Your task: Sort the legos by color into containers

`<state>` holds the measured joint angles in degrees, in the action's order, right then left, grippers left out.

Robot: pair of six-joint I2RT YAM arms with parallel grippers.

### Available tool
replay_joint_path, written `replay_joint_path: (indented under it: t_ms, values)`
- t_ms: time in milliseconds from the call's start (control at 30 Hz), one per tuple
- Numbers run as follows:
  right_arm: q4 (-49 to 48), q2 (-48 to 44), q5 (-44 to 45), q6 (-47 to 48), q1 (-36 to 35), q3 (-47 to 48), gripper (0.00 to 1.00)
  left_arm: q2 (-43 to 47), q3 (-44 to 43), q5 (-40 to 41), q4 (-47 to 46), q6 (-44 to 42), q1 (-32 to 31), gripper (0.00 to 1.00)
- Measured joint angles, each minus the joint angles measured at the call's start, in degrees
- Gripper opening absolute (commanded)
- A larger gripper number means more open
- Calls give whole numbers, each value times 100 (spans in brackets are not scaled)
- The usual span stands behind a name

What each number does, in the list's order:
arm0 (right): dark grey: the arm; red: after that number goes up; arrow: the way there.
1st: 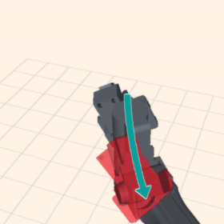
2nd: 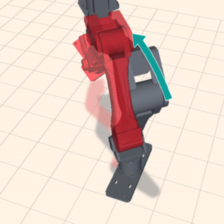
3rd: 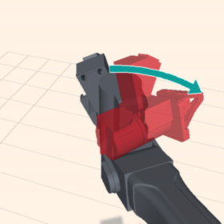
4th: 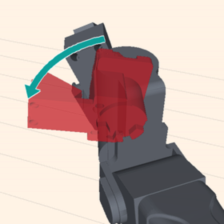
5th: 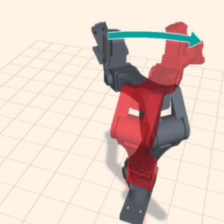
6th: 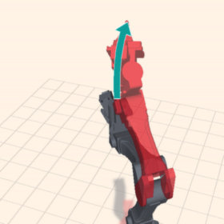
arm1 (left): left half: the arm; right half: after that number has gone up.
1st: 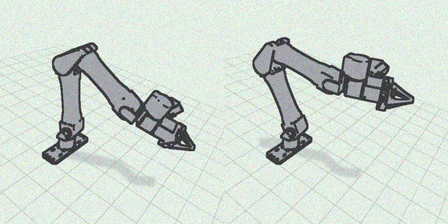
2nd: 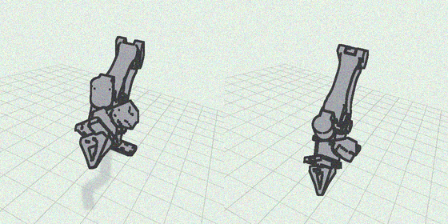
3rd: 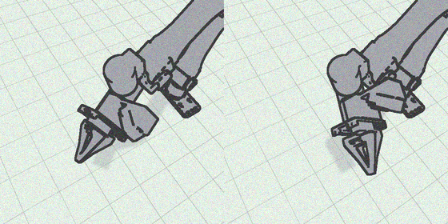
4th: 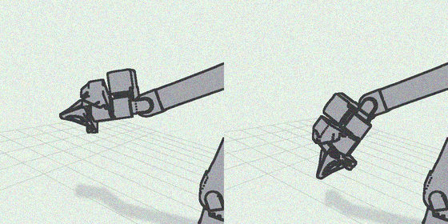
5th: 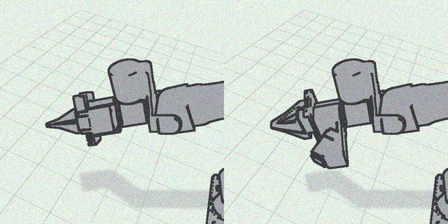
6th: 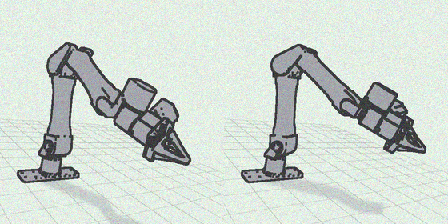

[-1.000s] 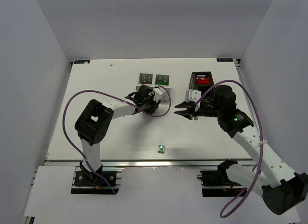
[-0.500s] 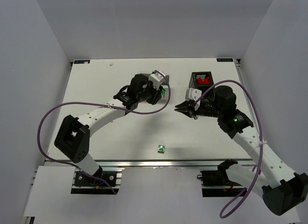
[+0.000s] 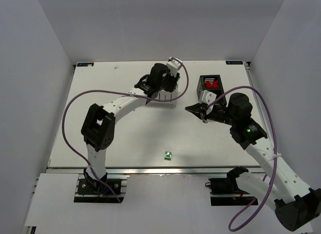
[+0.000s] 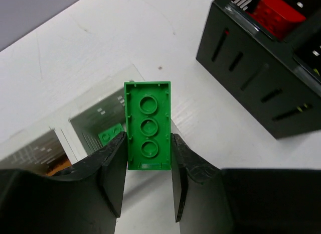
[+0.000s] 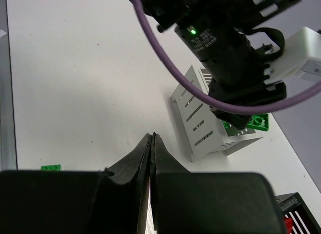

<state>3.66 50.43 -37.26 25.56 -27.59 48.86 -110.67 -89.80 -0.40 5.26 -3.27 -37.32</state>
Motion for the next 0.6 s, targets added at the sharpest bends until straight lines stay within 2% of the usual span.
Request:
replay_joint_path:
  t_ms: [200, 433, 600]
  values:
    - [-50, 0, 0, -15, 22, -2, 4, -621, -824, 321, 184, 35, 2, 29]
    - [-70, 0, -2, -35, 22, -2, 8, -704, -925, 597, 365, 31, 2, 36]
    - [-74, 2, 0, -50, 22, -2, 10, -704, -925, 754, 402, 33, 2, 50]
